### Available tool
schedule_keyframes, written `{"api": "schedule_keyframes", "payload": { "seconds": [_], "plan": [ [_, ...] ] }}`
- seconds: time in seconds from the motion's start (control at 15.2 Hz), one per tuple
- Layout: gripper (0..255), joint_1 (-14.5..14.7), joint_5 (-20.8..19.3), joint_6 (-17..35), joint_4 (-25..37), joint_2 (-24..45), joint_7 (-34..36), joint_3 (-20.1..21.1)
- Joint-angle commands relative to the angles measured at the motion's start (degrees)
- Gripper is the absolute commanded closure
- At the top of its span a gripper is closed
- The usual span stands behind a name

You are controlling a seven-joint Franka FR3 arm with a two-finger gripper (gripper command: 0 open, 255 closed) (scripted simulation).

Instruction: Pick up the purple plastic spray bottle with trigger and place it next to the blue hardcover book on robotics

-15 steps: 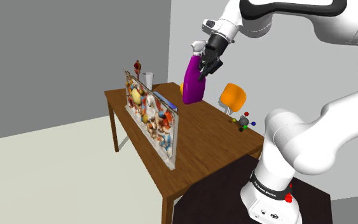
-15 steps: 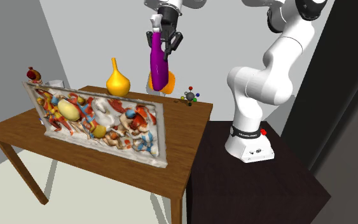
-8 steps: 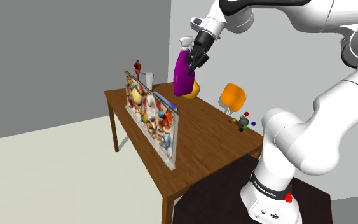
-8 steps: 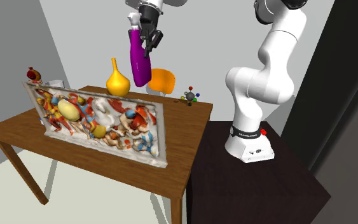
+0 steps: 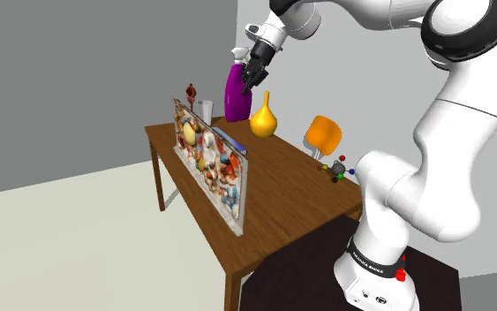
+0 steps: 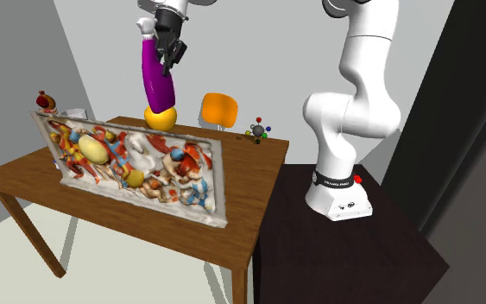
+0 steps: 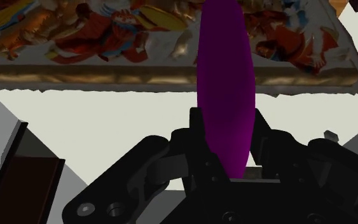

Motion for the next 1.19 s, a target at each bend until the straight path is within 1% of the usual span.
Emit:
{"api": "schedule_keyframes", "payload": {
  "seconds": [0.0,0.07,0.13,0.2,0.26,0.4,0.53,0.66,0.73,1.12],
  "plan": [
    [255,12.07,9.03,-3.57,5.65,9.86,-6.09,-16.92],
    [255,24.59,-2.05,-0.76,7.88,-0.94,1.31,-22.83],
    [255,37.08,2.19,-2.52,11.27,2.6,-1.47,-37.72],
    [255,39.92,-3.8,-1.95,14.25,-3.34,2.34,-36.86],
    [255,43.95,-7.68,-2.28,17.6,-7.36,4.7,-38.34],
    [255,52.12,-12.9,-4.12,25.17,-13.4,7.55,-42.58],
    [255,59.88,-17.22,-7.01,34.15,-19.04,9.48,-46.37],
    [255,68.05,-21.35,-11.29,45.61,-25.1,10.79,-49.81],
    [255,73.6,-23.78,-14.84,54.38,-29.13,11.19,-51.89],
    [255,69.24,-22.61,-8.67,45.0,-27.58,9.77,-51.09]
  ]
}}
